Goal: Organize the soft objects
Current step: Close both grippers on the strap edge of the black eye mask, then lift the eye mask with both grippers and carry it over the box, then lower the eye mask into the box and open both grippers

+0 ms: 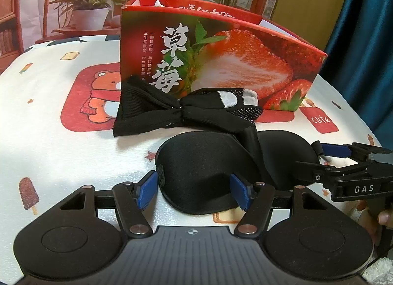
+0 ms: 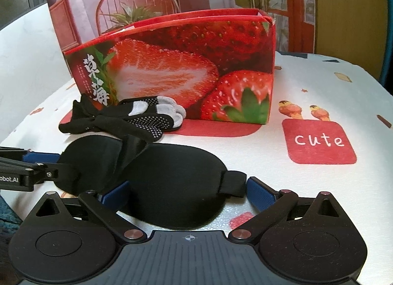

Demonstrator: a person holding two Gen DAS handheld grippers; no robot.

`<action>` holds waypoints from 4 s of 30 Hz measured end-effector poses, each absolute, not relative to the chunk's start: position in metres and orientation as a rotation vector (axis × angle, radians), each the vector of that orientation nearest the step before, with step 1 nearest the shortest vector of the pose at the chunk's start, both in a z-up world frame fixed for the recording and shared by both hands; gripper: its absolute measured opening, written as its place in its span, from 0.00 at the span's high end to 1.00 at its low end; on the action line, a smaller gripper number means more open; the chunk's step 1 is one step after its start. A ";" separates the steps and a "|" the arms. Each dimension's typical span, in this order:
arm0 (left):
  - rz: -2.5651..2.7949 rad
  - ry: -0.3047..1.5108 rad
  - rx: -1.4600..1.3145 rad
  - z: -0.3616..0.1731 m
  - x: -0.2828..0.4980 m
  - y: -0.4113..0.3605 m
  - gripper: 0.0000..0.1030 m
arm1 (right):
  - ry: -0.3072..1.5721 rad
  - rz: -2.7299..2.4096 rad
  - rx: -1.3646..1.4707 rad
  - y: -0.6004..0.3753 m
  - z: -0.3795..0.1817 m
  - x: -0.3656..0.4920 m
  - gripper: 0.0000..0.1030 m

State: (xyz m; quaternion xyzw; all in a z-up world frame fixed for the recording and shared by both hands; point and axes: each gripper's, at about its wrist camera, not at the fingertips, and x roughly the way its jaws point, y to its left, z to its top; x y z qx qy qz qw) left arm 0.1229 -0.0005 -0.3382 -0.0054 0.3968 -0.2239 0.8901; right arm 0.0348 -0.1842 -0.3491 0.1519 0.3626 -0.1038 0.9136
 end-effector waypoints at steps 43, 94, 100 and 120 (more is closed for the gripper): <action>-0.453 0.663 -0.108 -0.307 0.113 0.017 0.84 | 0.614 -0.097 0.482 -0.206 -0.331 0.024 0.65; -0.388 0.734 0.108 -0.241 0.304 -0.062 0.83 | 0.746 -0.259 0.422 -0.288 -0.276 0.219 0.76; -0.387 0.751 0.120 -0.245 0.304 -0.065 0.82 | 0.767 -0.271 0.407 -0.287 -0.279 0.222 0.76; -0.424 0.528 -0.062 -0.219 0.237 -0.007 0.01 | 0.530 -0.360 0.114 -0.243 -0.250 0.164 0.00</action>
